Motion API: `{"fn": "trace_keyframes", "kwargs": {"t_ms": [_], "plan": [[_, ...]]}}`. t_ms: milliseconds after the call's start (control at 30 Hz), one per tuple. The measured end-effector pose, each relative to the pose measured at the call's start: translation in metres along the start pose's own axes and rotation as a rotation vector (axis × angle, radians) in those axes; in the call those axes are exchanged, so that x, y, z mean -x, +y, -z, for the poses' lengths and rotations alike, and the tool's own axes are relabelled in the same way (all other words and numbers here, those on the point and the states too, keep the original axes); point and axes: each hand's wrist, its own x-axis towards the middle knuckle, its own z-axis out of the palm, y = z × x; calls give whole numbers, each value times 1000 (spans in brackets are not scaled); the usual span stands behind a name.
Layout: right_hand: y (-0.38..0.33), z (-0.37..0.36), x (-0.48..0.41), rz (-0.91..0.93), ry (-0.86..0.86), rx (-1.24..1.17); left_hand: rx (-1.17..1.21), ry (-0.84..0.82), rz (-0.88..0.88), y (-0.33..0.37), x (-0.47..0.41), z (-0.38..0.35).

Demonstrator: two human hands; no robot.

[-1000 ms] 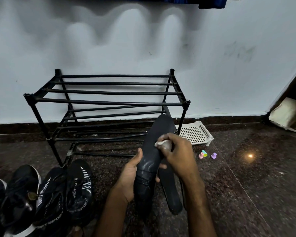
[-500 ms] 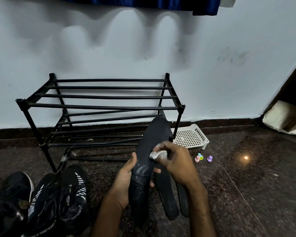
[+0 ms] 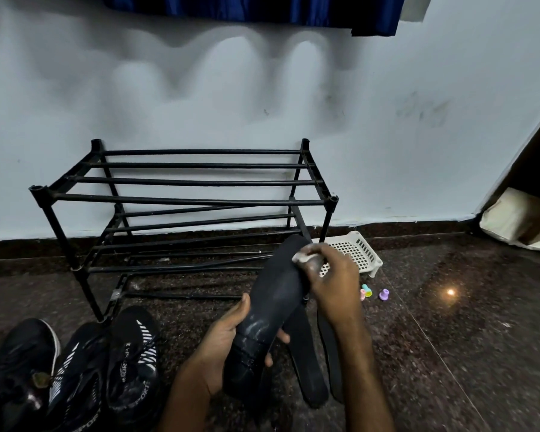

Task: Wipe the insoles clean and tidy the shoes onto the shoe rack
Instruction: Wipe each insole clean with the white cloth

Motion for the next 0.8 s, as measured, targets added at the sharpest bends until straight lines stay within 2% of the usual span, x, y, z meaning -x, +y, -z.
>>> {"fn": "trace_keyframes", "kwargs": {"t_ms": [67, 100, 233, 267, 367, 433, 500, 567, 600, 633, 733, 800], "plan": [[2, 7, -11, -4, 74, -40, -16, -1, 11, 1, 3, 0], [1, 10, -12, 4, 50, -53, -14, 6, 7, 1, 2, -1], [-5, 14, 11, -51, -351, -163, 52, 31, -37, 4, 0, -4], [-6, 12, 15, -51, -348, -177, 61, 30, -30, 5, 0, -3], [3, 7, 4, -9, -24, -100, 41, 22, -12, 5, 4, -2], [7, 6, -4, 25, 98, -6, 27, 8, -3, 5, 5, -4], [4, 8, 0, 50, 35, 8, 44, 14, -10, 5, 4, -7], [-1, 7, 9, 23, -177, -59, 62, 32, -27, 5, 0, -9], [-2, 6, 12, 4, -228, -84, 65, 32, -32, 6, -1, -9], [0, 4, 12, -11, -198, -93, 65, 29, -33, 6, -1, -7], [10, 3, 5, 4, 30, 9, 61, 13, -11, 6, 1, -4], [7, 0, 5, 10, 13, 13, 74, 1, 15, 6, 1, -6]]}}
